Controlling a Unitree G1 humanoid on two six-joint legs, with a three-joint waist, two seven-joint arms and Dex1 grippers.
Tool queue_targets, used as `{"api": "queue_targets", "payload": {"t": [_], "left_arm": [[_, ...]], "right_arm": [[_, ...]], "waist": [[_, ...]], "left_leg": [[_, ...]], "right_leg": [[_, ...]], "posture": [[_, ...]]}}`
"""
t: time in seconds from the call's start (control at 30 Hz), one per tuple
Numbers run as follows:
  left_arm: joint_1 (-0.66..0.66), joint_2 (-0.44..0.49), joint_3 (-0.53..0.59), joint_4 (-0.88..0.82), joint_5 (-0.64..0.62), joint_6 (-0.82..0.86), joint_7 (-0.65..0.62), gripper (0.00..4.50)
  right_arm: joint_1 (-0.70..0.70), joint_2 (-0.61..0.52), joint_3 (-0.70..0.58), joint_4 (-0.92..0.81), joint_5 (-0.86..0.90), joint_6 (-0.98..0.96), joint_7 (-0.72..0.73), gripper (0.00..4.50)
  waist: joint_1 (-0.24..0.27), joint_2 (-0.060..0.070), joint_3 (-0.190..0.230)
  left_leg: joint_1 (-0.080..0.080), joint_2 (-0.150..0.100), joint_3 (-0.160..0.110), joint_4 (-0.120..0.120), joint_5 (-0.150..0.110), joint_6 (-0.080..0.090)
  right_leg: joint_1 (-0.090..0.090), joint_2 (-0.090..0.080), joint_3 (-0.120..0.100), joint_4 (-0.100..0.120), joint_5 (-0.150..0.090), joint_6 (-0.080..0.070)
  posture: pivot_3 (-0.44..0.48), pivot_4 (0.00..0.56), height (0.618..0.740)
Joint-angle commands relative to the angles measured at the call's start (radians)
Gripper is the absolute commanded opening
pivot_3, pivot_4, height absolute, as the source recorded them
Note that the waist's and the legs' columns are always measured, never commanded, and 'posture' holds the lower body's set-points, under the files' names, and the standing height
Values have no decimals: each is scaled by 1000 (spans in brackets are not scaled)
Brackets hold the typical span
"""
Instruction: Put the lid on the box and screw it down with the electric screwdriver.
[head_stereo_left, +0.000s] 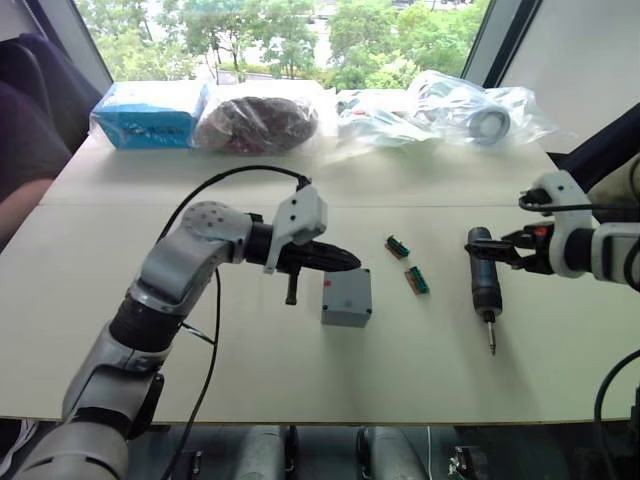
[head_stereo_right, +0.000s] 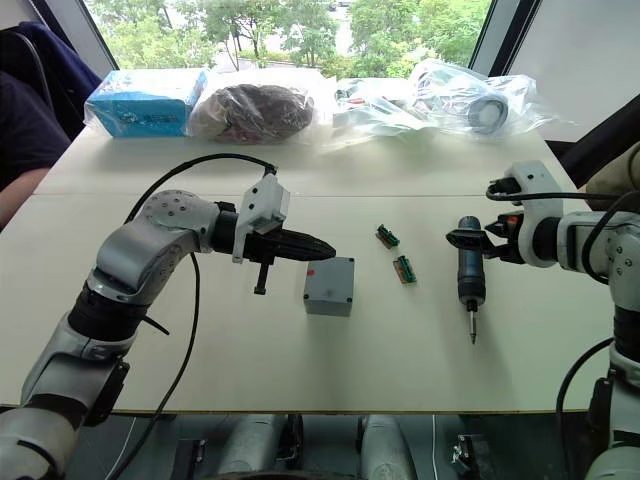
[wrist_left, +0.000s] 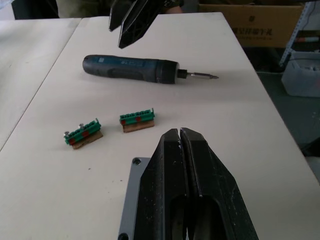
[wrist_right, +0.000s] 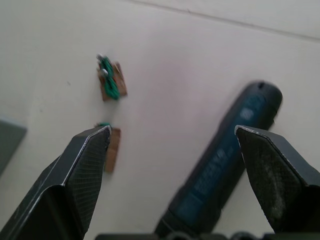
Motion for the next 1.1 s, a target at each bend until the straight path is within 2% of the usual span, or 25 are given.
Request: {"api": "queue_targets", "payload": {"t": [0.03, 0.17, 0.4, 0.63, 0.87, 0.93, 1.0, 1.1], "left_arm": [[27, -4, -17, -79, -6, -6, 11, 0], [48, -20, -29, -114, -6, 2, 35, 0], [83, -34, -41, -168, -13, 22, 83, 0], [97, -46, -40, -164, -9, 29, 122, 0], [124, -39, -66, -118, 38, -5, 139, 0], [125, -46, -63, -114, 40, -6, 147, 0], [128, -49, -61, -113, 40, -6, 153, 0], [130, -52, -62, -110, 42, -10, 160, 0]], "right_arm": [[-21, -71, 44, 77, 21, 65, 61, 4341], [-52, -110, 142, 173, 3, 58, 103, 4341], [-160, -57, 254, 359, -39, 75, 127, 4341], [-209, -78, 465, 454, -116, -38, 244, 4341], [-271, -41, 614, 523, -213, -129, 341, 4341], [-254, -47, 659, 509, -247, -156, 360, 3717], [-238, -52, 685, 493, -269, -163, 377, 3390], [-233, -50, 693, 495, -291, -164, 399, 2251]], "waist": [[-1, 0, 0], [-2, 0, 0], [-1, 0, 0], [0, 0, 0], [-5, 0, 0], [-5, -2, -1], [-5, -4, -3], [-3, -5, -3]], "left_leg": [[0, 0, 0, 0, 0, 0], [0, 1, 0, 0, 0, 0], [0, 0, 0, 0, 0, 0], [0, 0, 0, 0, 0, 0], [1, 0, 0, 0, 0, 0], [1, 0, 0, 0, 0, 0], [2, 0, 0, 0, 0, 0], [6, 0, -1, 0, 0, 0]], "right_leg": [[0, 0, 0, 0, 0, 0], [-1, 0, 0, 0, 0, 0], [-1, 1, 0, 0, 0, 0], [-1, 0, 0, 0, 0, 0], [0, 1, 0, 0, 0, 0], [0, 1, 0, 0, 0, 0], [2, 1, 0, 0, 0, 0], [6, 0, 0, -1, 0, 0]], "posture": [[0, 150, 740], [0, 150, 740], [0, 150, 740], [0, 150, 740], [0, 150, 740], [0, 150, 740], [0, 150, 740], [0, 150, 740]]}}
